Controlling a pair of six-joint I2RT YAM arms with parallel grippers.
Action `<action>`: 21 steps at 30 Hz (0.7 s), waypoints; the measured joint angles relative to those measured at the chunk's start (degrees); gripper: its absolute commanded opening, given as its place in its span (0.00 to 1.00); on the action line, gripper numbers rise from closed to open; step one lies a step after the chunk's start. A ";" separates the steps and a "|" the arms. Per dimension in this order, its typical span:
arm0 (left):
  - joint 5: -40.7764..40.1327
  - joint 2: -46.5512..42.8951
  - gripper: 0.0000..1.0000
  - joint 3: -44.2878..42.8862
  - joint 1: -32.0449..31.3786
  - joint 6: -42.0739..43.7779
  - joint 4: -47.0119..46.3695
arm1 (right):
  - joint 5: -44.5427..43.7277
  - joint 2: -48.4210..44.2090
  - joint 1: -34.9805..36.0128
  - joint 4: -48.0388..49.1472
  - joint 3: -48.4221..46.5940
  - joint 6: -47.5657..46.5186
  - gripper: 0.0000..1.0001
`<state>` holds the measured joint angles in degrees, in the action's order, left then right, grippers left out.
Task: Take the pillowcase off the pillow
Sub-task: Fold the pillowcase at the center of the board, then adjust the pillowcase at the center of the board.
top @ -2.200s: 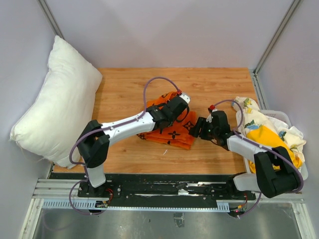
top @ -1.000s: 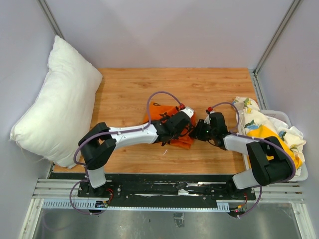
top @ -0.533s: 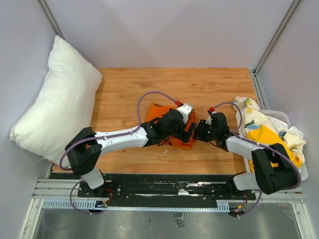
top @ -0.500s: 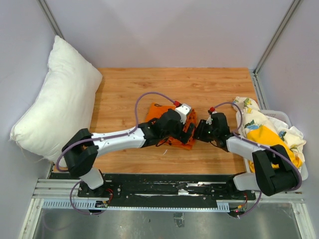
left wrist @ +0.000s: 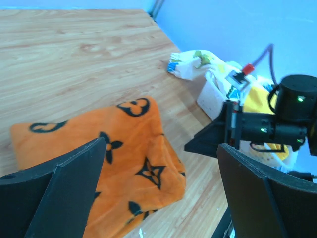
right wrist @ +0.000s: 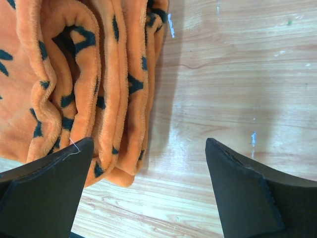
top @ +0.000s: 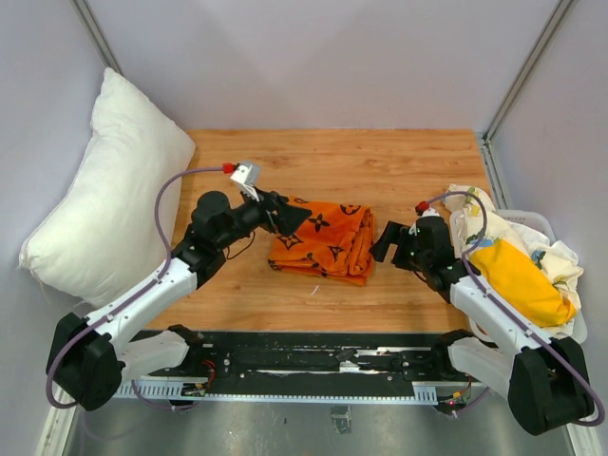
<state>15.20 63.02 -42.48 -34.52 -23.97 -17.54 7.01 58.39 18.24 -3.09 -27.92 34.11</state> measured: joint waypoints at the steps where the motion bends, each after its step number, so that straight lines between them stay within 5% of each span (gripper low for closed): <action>1: 0.81 -0.79 0.99 0.98 2.08 -1.01 -0.96 | -0.70 -0.68 0.00 -1.11 -0.37 -0.07 0.98; 10: 2.89 0.87 0.73 6.03 11.17 -6.93 -3.85 | -11.06 -1.53 8.33 -4.52 -8.39 -1.29 0.85; 17: 5.55 3.67 0.21 7.21 11.50 -9.11 -8.98 | -18.10 10.34 22.71 0.17 -23.39 -6.45 0.36; 21: 9.18 8.15 0.10 9.57 11.52 -11.96 -16.90 | -16.98 19.63 23.28 4.13 -29.29 -6.12 0.16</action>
<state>24.38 71.18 -32.91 -23.00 -35.92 -34.44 -9.98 78.02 41.52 1.04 -57.21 27.99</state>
